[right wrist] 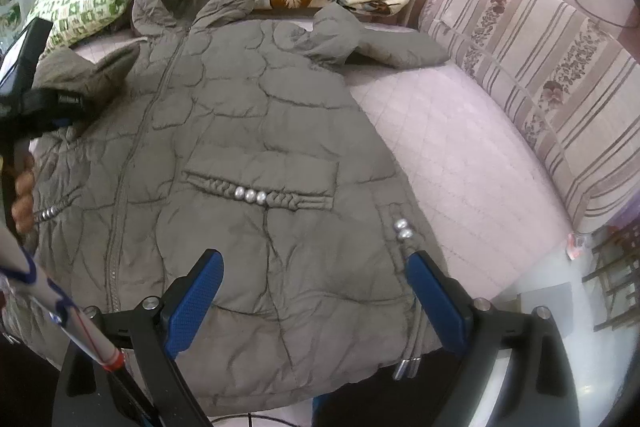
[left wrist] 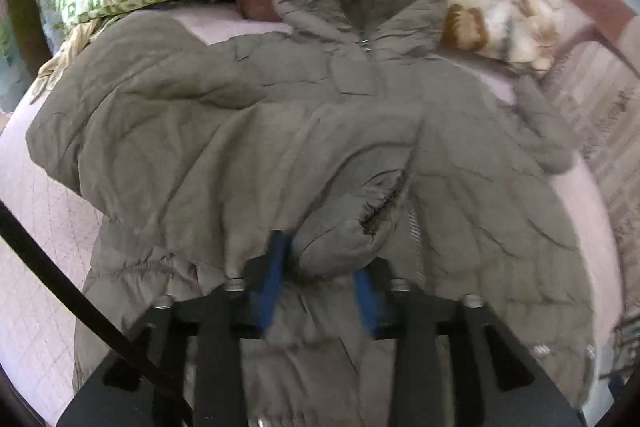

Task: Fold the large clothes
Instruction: 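Fold the held sleeve across the jacket body and release it with the left tool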

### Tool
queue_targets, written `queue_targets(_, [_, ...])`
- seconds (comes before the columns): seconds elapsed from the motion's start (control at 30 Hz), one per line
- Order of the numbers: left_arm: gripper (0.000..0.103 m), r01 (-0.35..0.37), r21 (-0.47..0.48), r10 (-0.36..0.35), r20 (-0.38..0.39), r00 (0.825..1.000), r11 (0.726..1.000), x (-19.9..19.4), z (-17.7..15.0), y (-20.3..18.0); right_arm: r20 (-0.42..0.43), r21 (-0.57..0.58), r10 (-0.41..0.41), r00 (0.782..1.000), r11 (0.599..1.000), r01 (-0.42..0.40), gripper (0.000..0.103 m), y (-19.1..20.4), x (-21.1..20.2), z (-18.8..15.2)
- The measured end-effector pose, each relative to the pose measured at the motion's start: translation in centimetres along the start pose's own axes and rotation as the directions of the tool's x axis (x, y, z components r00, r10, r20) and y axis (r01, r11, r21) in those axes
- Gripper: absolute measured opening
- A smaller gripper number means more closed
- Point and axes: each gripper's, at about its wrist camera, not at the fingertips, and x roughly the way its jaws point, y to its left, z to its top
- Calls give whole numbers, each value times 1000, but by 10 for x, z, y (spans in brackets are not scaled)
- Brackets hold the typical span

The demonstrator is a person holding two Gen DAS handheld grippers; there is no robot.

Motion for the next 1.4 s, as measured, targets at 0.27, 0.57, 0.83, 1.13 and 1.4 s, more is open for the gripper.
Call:
queue_targets(0.27, [67,-58,46,46,221,974,997,-94,-27,47,33,34,185,982,982,-187,96,22,6,42])
queue_targets(0.57, [67,-242,-221,296,256,920,945,-96,-21,182,-33,9,431,902,902,-431,96,128,82,120])
queue_targets(0.83, [67,-258,-356,338,185,923,898,-81,-14,230,-121,40,465,877,885,-464,89,206,136,154])
queue_targets(1.13, [67,-280,-309,326,107,939,909,-48,-7,211,-126,-46,437,890,894,-446,6,205,118,176])
queue_targets(1.4, [67,-282,-271,316,91,945,921,-35,-4,194,-37,-48,203,978,978,-205,0,147,116,216])
